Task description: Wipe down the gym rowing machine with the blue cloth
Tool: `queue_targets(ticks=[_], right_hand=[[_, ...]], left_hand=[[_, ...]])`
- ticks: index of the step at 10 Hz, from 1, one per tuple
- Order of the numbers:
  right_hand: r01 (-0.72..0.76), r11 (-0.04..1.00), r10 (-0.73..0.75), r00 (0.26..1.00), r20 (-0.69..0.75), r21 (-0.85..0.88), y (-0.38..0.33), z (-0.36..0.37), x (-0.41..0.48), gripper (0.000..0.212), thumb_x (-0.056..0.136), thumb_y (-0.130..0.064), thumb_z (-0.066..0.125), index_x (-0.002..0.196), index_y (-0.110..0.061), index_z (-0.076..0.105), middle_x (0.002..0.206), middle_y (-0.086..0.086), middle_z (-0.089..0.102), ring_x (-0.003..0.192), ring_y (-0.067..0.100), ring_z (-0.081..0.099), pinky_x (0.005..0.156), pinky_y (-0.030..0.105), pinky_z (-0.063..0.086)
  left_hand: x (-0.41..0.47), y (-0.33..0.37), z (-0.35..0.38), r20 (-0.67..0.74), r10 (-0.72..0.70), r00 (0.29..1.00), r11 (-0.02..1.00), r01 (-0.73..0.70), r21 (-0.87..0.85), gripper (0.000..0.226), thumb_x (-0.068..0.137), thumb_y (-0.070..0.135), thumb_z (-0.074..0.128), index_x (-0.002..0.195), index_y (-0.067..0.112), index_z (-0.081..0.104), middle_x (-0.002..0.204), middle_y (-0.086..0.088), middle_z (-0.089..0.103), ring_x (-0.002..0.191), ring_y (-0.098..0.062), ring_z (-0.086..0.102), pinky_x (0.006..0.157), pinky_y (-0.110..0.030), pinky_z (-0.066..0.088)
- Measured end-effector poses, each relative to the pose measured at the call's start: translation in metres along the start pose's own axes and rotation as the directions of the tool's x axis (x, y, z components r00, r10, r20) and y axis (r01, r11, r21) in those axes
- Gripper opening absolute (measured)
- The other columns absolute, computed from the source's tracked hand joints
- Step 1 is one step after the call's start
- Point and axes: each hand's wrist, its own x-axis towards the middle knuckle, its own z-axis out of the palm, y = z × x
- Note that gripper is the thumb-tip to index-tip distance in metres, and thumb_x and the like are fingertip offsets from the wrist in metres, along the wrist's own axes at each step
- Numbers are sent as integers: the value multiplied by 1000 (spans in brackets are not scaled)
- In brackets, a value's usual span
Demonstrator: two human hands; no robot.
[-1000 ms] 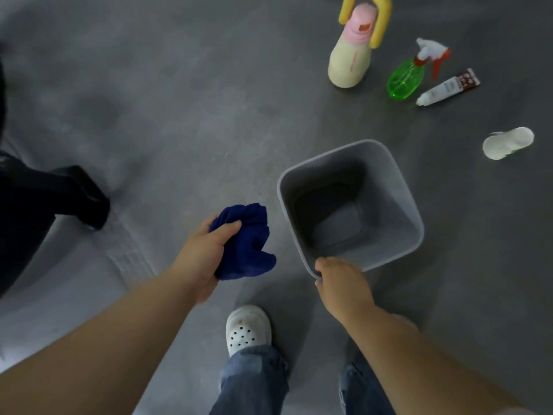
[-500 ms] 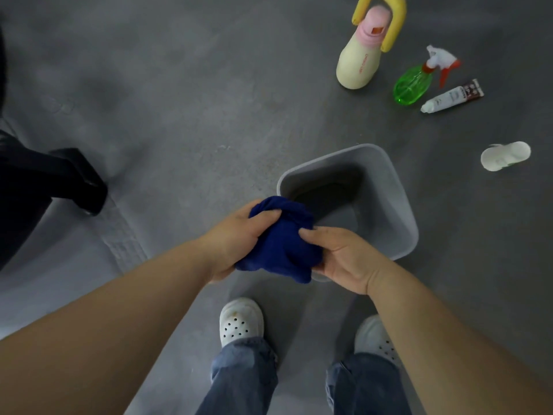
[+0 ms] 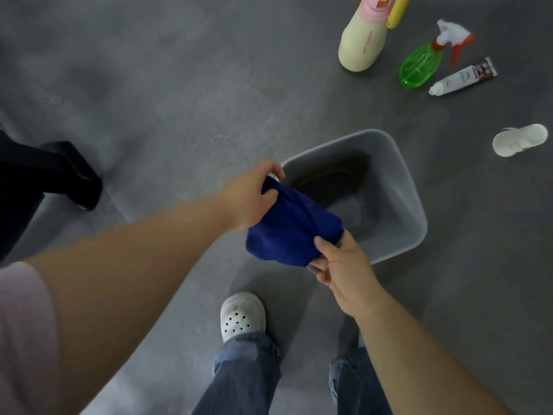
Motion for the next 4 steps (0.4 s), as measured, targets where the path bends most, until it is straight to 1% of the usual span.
queue_targets(ticks=[1,2,3,4], right_hand=[[79,973,-122,973,-196,-215,11,-5,12,13,97,-21,60,110,-22,56,102,-2,67,79,12,72,58,23,51],[87,870,-239,935,-262,-485,19,-9,20,10,94,-24,63,95,-15,60,83,-1,66,74,11,62,56,20,42],[75,798,-264,936,-235,-598,25,-12,29,18,93,-25,65,83,-12,59,74,-2,61,66,10,56,52,21,36],[36,735,-269,932,-242,-678,20,-11,33,26,93,-28,65,78,-10,54,65,-2,55,58,10,50,49,22,32]], left_hand=[[10,-9,22,-39,66,997,980,-58,190,32,100,18,47,131,24,47,123,-4,58,103,-19,53,82,-29,38],[8,-17,42,-131,-33,991,966,65,250,40,100,25,48,139,27,38,130,-6,49,112,-24,52,84,-37,45],[-4,-18,60,-228,-250,941,961,270,57,55,96,35,57,144,26,32,139,-7,44,122,-29,50,90,-42,46],[-13,-21,76,-173,-337,926,941,328,-78,58,95,41,58,143,24,31,128,-4,55,108,-25,58,82,-37,48]])
